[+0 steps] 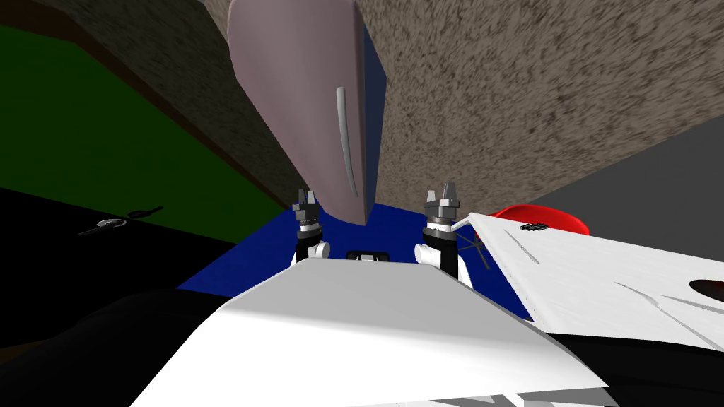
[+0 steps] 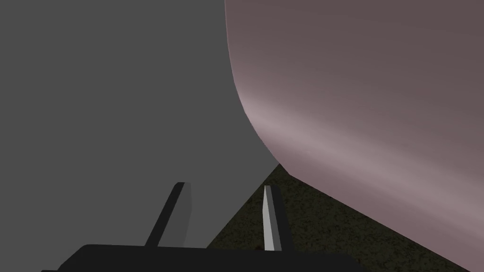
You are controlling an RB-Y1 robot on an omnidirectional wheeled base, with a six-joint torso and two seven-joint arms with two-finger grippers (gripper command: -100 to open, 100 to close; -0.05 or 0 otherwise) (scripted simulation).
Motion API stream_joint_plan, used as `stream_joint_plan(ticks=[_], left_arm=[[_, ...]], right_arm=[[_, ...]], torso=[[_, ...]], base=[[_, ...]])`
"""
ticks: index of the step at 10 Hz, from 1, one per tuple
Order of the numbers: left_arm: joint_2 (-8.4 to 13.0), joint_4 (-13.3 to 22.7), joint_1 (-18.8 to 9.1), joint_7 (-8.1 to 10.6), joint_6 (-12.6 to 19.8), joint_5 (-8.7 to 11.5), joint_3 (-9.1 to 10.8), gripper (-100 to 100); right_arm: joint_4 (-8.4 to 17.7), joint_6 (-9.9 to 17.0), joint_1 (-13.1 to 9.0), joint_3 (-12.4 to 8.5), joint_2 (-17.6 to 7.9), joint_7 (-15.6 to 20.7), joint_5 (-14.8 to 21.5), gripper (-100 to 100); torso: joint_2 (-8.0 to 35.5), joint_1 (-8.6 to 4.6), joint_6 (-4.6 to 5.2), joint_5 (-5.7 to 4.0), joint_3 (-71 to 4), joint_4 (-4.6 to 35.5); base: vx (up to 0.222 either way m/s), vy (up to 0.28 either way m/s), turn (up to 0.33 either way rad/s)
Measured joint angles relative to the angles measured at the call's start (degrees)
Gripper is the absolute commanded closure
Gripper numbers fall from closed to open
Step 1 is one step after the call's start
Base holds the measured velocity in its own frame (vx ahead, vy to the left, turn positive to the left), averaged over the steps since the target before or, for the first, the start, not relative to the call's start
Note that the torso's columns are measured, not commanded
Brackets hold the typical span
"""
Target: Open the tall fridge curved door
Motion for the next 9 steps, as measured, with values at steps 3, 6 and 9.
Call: stream_joint_plan(ticks=[3,6,9], left_arm=[[0.0,0.0,0.0,0.0,0.0,0.0,0.0,-100],[4.4,1.7,-0.6,-0.3,-0.5,-0.2,0.27,-100],[7.9,5.8,-2.3,-0.99,-2.0,-0.6,0.85,-100]], right_arm=[[0.0,0.0,0.0,0.0,0.0,0.0,0.0,0],[0.0,0.0,0.0,0.0,0.0,0.0,0.0,0],[0.0,0.0,0.0,0.0,0.0,0.0,0.0,0]], torso=[[12.7,0.0,0.0,0.0,-25.4,12.7],[15.2,-0.06,0.0,-0.02,-30.8,15.3],[15.3,-0.05,0.0,-0.01,-30.8,15.4]], base=[[0.007,-0.003,0.008],[0.047,-0.039,0.051],[0.068,-0.069,0.074]])
